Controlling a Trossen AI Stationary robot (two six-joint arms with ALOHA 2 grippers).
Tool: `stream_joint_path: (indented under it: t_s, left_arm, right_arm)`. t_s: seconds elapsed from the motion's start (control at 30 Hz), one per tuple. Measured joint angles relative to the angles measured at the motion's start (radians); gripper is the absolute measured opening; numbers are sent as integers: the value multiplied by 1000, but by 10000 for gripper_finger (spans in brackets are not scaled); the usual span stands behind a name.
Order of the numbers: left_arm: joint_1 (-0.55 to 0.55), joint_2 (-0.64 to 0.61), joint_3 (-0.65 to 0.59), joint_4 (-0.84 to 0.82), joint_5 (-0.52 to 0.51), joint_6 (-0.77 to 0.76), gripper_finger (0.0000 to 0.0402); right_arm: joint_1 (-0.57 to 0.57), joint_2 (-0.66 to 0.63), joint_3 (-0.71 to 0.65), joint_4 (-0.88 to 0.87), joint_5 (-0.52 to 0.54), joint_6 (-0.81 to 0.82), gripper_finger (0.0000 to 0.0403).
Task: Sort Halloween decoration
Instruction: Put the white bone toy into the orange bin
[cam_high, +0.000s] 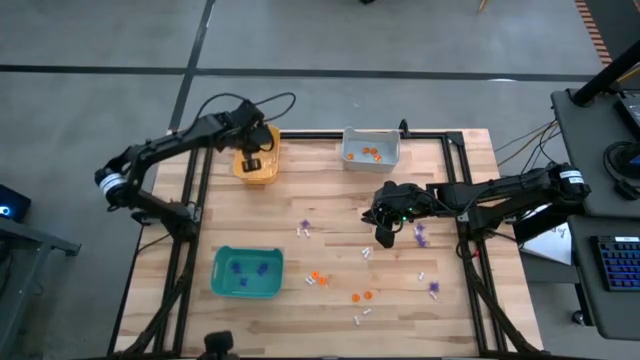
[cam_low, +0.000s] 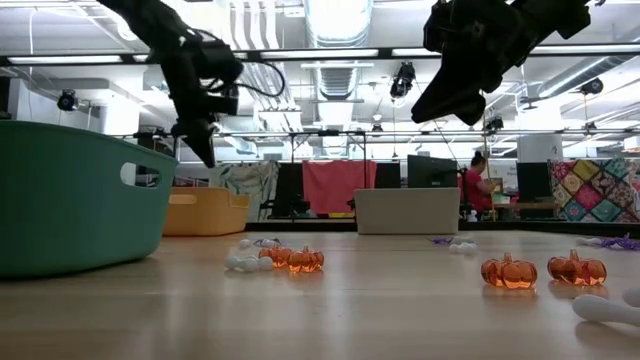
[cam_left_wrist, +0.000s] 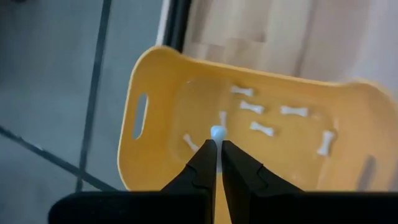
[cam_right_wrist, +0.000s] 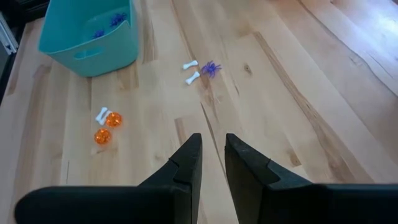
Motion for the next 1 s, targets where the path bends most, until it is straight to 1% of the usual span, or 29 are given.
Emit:
stream_joint_path:
  t_s: [0.1,0.23,0.4,0.53,0.63,0.77,1.0]
  left_arm:
    - [26,62,48,-10,0,-27,0]
    - [51,172,127,-48,0,-22,0]
    - [75,309,243,-165,1,22,0]
    - [94,384,305,-224,1,12,0]
    - [110,418,320,-237,1,-4,0]
    - [123,429,326,-234,1,-29,2]
    - [126,430,334,-226,2,-36,29]
  right_arm:
    - [0,0,0,0,0,-2,59]
    - [0,0,0,-1,0,-2,59]
    - [0,0,0,-1,0,-1,59]
    - [0,0,0,-1,0,-2,59]
    - [0,0,0,-2,0,-3,59]
    - [0,0,0,-2,0,-3,59]
    - [0,0,0,-2,0,-3,59]
